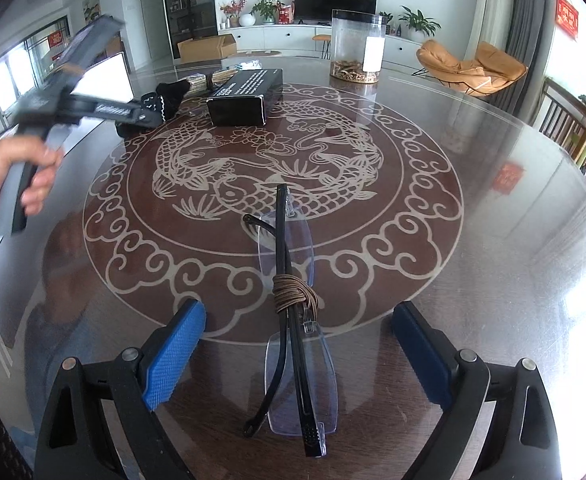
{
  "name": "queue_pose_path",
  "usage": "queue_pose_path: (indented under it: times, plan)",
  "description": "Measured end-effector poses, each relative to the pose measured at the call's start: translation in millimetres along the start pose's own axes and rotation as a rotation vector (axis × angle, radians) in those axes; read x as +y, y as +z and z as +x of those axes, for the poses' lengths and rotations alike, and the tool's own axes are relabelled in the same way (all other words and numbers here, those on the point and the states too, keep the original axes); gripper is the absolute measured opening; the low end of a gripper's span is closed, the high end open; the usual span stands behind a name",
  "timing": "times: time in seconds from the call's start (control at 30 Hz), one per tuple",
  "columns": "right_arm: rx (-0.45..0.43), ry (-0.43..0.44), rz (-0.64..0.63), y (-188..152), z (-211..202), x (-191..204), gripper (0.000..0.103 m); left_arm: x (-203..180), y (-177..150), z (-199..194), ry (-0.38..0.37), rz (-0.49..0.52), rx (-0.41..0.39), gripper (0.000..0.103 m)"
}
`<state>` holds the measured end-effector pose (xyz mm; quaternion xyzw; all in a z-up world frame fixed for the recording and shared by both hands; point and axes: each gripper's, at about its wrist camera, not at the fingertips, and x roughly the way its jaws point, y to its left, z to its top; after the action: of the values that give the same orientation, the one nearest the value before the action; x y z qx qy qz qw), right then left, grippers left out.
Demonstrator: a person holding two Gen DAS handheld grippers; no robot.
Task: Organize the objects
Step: 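Grasp the black cloth bag with the left tool while the right tool holds the glasses, then carry the glasses and black bag into the white bin and release both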
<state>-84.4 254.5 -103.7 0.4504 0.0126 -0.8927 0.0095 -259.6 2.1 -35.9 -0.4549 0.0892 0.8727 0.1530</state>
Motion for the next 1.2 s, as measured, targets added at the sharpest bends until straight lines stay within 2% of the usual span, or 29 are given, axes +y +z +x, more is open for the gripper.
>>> queue_pose_path:
  times: [0.2,0.27,0.33,0.37,0.43,0.5,0.63,0.7,0.73,0.77,0.8,0.83,0.87,0.9,0.93,0.97,1.0,1.1,1.2]
  plan:
    - [0.000,0.001,0.000,0,1,1,0.095,-13,-92,-62,-0.041,-0.097,0.008,0.039]
    - [0.000,0.001,0.001,0,0,0,0.095,-21,-117,-78,-0.030,-0.103,0.009,0.052]
    - [0.000,0.001,0.001,0,0,0,0.095,-26,-130,-85,-0.009,-0.092,0.004,0.084]
    - [0.000,0.001,0.001,0,0,0,0.095,-29,-138,-87,0.002,-0.079,-0.008,0.086]
    - [0.000,0.001,0.001,0,0,0,0.095,-30,-141,-89,0.010,-0.072,-0.006,0.086]
    - [0.000,0.003,0.001,0,0,0,0.096,-31,-137,-84,-0.023,-0.057,0.011,0.086]
    - [0.001,0.018,0.005,0,1,0,0.097,-41,-124,-77,0.032,0.023,0.012,0.086]
    - [-0.010,0.068,0.028,0,-1,-6,0.101,-43,-118,-74,0.038,0.054,0.016,0.087]
    - [-0.007,0.101,0.043,2,-2,-10,0.100,-43,-115,-73,0.035,0.060,0.019,0.079]
    - [0.011,0.120,0.050,4,-2,-14,0.098,-42,-113,-74,0.026,0.063,0.012,0.057]
    - [0.030,0.122,0.048,7,-1,-16,0.088,-42,-110,-74,0.011,0.062,0.009,0.044]
    - [0.060,0.121,0.031,13,-1,-17,0.079,-40,-107,-73,0.006,0.051,0.014,0.036]
    - [0.073,0.122,0.017,16,-2,-17,0.054,-40,-108,-75,0.016,0.047,0.010,0.035]
    - [0.108,0.124,-0.017,22,0,-14,0.042,-41,-109,-76,0.016,0.046,0.001,0.035]
    - [0.135,0.103,-0.055,25,2,-10,0.039,-42,-112,-78,0.011,0.046,-0.004,0.034]
    - [0.162,0.082,-0.095,27,4,-6,0.023,-43,-115,-80,0.011,0.050,-0.009,0.034]
    - [0.182,0.079,-0.131,29,5,-2,0.011,-45,-120,-84,0.016,0.054,-0.020,0.034]
    - [0.171,0.098,-0.146,34,-5,1,0.011,-38,-131,-103,0.007,0.009,-0.057,0.034]
    - [0.146,0.136,-0.117,39,-17,4,0.011,-20,-137,-128,-0.018,-0.084,-0.098,0.034]
